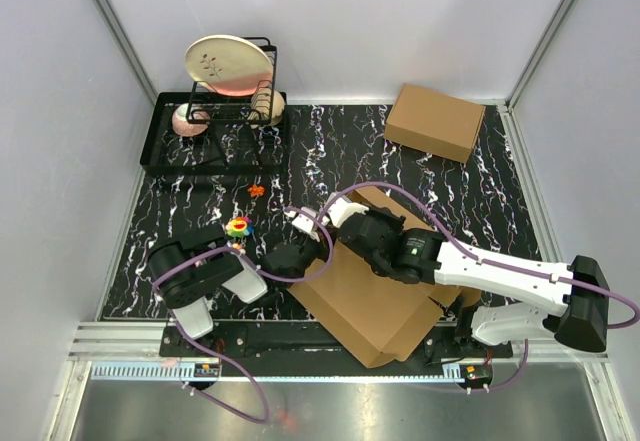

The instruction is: Fold the paper box

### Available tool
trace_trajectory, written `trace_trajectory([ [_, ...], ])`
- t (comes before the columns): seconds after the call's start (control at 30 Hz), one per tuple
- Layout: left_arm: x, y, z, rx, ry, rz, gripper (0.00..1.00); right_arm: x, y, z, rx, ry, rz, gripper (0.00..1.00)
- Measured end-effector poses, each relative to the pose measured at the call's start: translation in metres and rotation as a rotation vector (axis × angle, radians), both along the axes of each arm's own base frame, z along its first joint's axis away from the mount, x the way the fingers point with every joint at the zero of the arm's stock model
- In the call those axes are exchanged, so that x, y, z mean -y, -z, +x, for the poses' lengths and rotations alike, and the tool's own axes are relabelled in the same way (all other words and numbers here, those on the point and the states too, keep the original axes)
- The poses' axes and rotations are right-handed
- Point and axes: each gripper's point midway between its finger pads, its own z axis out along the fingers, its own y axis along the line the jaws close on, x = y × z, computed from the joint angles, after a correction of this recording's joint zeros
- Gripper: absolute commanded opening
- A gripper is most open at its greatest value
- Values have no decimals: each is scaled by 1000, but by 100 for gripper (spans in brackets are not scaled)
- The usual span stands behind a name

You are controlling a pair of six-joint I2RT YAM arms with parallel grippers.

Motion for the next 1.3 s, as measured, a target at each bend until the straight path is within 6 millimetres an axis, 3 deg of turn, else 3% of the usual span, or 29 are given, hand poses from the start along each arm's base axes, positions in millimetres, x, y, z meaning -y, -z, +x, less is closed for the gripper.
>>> trace_trajectory([
  [0.4, 0, 0, -1, 4, -10, 4, 0, -1, 5, -5, -23, 13, 66, 25],
  [0.77, 0, 0, -2, 9, -10, 10, 0, 0, 15, -14, -56, 15, 142, 25],
  [1.0, 5, 0, -7, 39, 13, 46, 1, -1, 18, -14, -57, 24, 150, 15],
  [1.13, 12, -1, -13, 77, 32, 93, 9, 0, 20, -14, -59, 29, 143, 12],
  [1.3, 25, -3, -21, 118, 62, 133, 33, 0, 20, -14, -59, 31, 141, 8],
])
